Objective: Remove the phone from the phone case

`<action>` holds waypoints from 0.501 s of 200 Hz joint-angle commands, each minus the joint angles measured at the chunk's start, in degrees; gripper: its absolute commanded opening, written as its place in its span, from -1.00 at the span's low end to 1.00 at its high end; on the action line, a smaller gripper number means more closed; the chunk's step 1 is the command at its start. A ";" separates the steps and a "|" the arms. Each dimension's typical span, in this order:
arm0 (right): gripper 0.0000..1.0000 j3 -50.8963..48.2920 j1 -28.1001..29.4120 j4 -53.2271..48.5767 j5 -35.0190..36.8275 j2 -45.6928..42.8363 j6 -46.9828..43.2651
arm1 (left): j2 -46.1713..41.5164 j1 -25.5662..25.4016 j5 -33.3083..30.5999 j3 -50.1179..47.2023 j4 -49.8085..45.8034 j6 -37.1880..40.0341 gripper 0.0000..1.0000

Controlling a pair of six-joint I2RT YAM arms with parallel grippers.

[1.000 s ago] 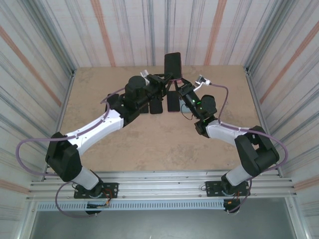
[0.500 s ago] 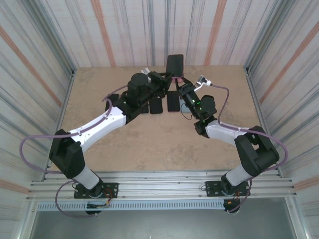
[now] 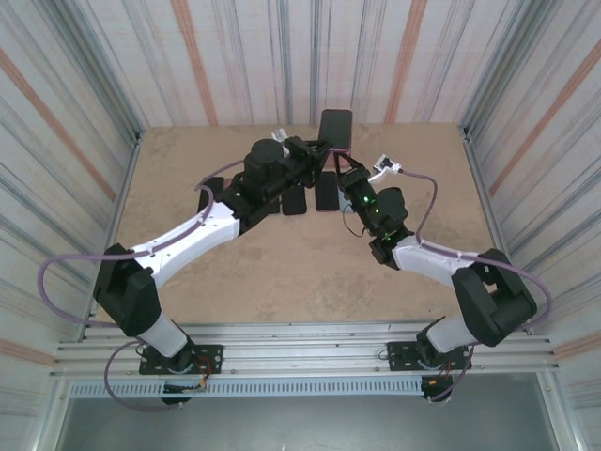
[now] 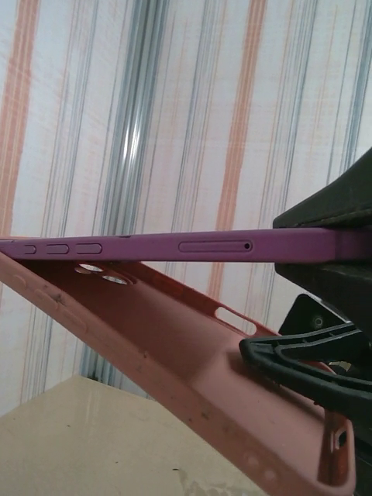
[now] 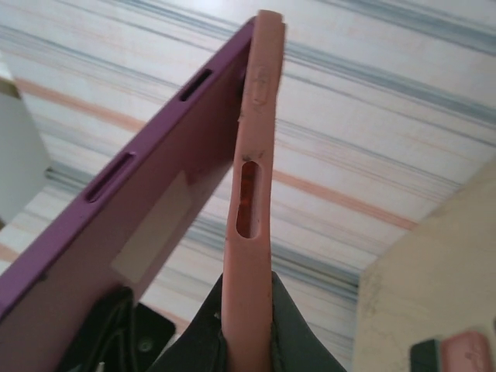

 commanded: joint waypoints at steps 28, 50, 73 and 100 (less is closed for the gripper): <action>-0.97 -0.24 -4.74 -19.91 4.50 -8.54 -4.71 | -2.89 -0.43 -2.54 -0.10 3.83 2.43 -0.99; -0.97 0.60 -7.46 -25.57 3.08 -10.77 -7.27 | -2.81 -0.89 -2.22 -0.16 3.79 2.42 -0.99; -0.97 0.07 -10.31 -26.99 1.07 -12.04 -7.77 | -2.15 -1.41 -1.81 -0.07 3.82 2.42 -1.00; -0.96 1.61 -14.83 -32.88 -3.77 -13.79 -10.99 | -0.78 -1.69 -1.91 -1.10 4.31 2.70 -1.00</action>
